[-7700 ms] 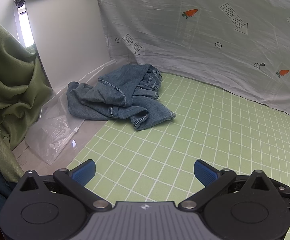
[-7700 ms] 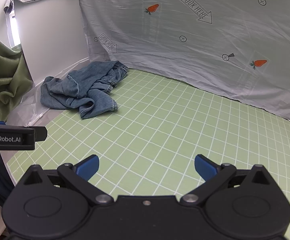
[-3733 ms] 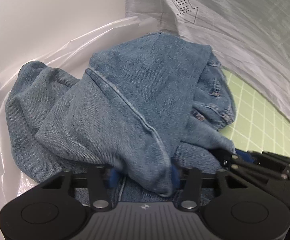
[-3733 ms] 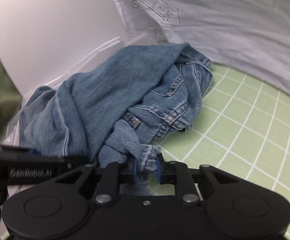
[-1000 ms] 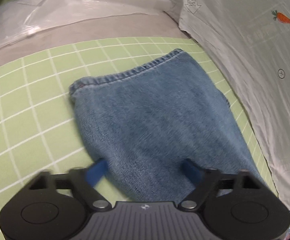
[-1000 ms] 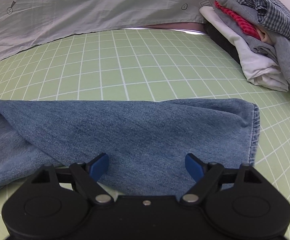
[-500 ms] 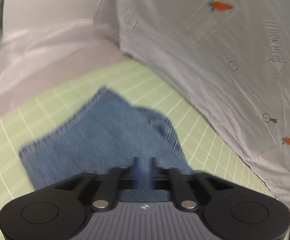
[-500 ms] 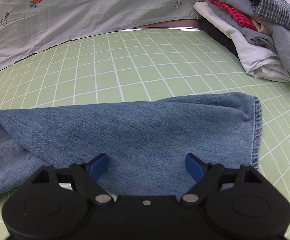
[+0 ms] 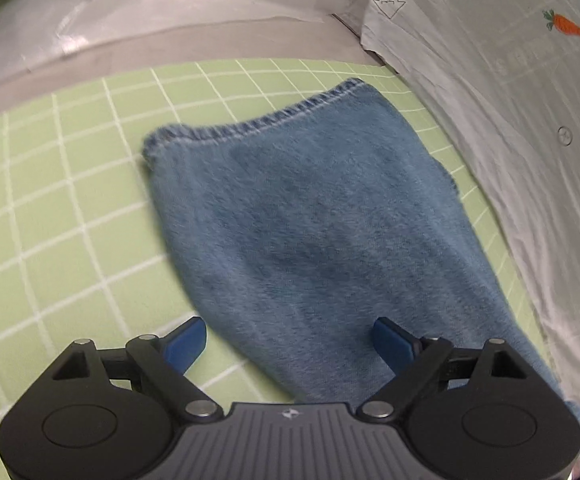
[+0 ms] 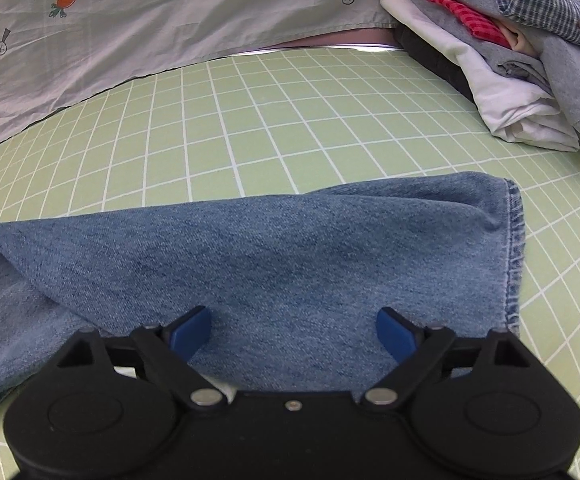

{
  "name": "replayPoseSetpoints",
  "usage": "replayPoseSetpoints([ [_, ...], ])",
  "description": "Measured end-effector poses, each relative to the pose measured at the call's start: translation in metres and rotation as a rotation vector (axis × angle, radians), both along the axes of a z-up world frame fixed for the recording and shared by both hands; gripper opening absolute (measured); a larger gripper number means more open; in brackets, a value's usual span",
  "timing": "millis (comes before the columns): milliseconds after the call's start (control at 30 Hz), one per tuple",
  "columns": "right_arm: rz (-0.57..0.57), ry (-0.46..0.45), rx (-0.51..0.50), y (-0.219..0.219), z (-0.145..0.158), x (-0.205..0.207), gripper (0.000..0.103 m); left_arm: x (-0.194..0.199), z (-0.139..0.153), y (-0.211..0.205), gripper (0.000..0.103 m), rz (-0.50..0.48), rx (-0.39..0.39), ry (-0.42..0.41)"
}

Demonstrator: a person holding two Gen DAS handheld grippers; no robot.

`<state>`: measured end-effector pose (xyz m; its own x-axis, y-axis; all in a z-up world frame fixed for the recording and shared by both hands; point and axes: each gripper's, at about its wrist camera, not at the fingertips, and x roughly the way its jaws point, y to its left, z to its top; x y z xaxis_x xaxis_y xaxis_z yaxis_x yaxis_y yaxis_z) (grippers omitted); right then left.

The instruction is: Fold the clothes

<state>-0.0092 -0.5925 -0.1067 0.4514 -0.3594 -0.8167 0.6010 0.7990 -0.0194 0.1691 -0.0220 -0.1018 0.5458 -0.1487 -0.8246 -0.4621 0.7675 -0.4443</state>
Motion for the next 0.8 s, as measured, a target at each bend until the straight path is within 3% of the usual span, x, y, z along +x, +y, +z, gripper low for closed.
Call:
replayPoseSetpoints([
  [133,-0.018,-0.003,0.011,0.001,0.0,-0.004,0.091,0.003,-0.003,-0.004,0.092,0.019,-0.026,-0.006],
  [333,-0.037,-0.001,0.013,0.004,0.001,-0.006,0.091,0.001,-0.008,-0.004,0.091,0.058,-0.125,-0.046],
  [367,-0.035,0.0,0.013,0.005,0.001,-0.005,0.091,0.002,-0.009,-0.005,0.085,0.059,-0.139,-0.044],
  [400,-0.034,0.001,0.012,0.005,0.001,-0.005,0.091,0.003,-0.01,-0.005,0.068,0.059,-0.153,-0.043],
  [500,-0.027,0.005,0.009,0.005,0.001,-0.004,0.091,0.002,-0.008,-0.007,0.035,0.058,-0.158,-0.057],
  [567,-0.015,0.011,0.003,0.005,0.002,-0.004,0.091,0.002,-0.002,-0.008,0.021,0.042,-0.127,-0.068],
  [667,-0.005,0.014,-0.006,0.006,0.003,-0.004,0.091,0.002,0.013,-0.007,0.013,0.018,-0.108,-0.094],
  [800,-0.013,0.01,-0.009,0.002,0.005,-0.004,0.09,0.009,0.048,-0.02,0.012,-0.055,-0.036,-0.181],
])
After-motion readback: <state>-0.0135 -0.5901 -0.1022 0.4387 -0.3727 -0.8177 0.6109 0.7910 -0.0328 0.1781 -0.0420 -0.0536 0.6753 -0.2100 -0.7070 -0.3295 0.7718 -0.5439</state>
